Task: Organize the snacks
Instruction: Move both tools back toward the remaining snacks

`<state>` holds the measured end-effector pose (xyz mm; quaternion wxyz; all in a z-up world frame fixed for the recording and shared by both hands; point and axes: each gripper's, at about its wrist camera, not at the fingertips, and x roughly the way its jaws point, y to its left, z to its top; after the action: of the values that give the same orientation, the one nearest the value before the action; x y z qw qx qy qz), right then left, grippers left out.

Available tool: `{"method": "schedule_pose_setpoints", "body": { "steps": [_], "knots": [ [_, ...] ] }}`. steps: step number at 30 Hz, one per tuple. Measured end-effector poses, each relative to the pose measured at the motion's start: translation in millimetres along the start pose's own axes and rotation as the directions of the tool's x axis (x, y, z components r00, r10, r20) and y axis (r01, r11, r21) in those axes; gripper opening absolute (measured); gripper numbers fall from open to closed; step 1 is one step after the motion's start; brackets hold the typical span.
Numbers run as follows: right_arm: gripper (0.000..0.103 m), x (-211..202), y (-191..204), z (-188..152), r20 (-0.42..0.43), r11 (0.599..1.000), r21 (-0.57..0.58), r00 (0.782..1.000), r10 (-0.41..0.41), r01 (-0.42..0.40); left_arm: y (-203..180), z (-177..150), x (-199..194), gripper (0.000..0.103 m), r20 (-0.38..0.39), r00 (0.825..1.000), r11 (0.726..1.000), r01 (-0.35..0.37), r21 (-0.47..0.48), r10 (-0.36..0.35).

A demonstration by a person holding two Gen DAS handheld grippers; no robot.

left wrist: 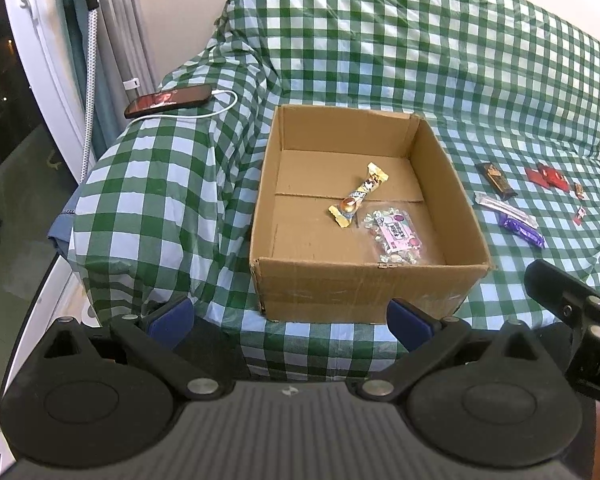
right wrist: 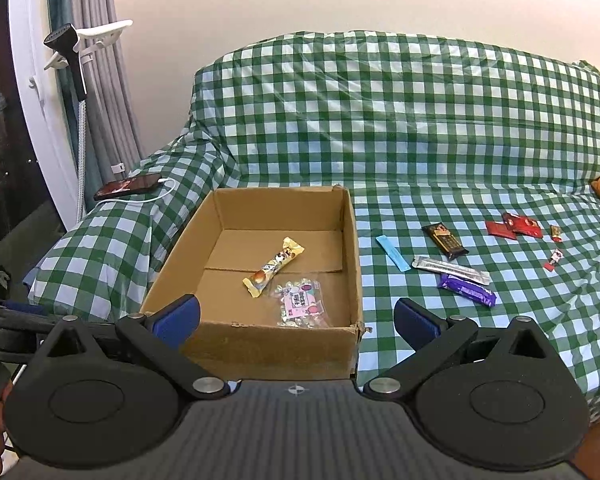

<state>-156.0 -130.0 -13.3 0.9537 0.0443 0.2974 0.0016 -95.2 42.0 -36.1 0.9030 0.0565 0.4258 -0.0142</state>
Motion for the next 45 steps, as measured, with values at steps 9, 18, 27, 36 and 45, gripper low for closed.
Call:
{"method": "schedule_pose_setpoints", "body": {
  "steps": [9,18,27,36,45],
  "knots": [
    [0.103,9,-2,-1,-0.034,1.000,-0.003,0.999,0.002,-0.002,1,0,14,0.103,-0.038,0.999,1.000,0.002,0.001,-0.002],
    [0.103,19,-7,-1,-0.066,1.000,0.002,0.998,0.005,-0.005,-1,3,24,0.103,-0.066,0.998,1.000,-0.001,0.011,0.001],
    [0.103,28,-15,-2,-0.084,1.000,0.012,0.996,0.017,-0.016,-6,6,36,0.103,-0.092,0.996,0.999,-0.011,0.031,0.014],
    [0.103,41,-35,-4,-0.089,0.997,0.082,0.996,0.014,-0.006,-18,17,49,0.103,-0.119,0.992,0.998,-0.032,0.063,0.040],
    [0.103,46,-104,1,-0.036,0.976,0.192,0.995,-0.096,0.101,-69,61,56,0.103,-0.069,0.997,0.990,-0.015,0.140,0.025]
  ]
}}
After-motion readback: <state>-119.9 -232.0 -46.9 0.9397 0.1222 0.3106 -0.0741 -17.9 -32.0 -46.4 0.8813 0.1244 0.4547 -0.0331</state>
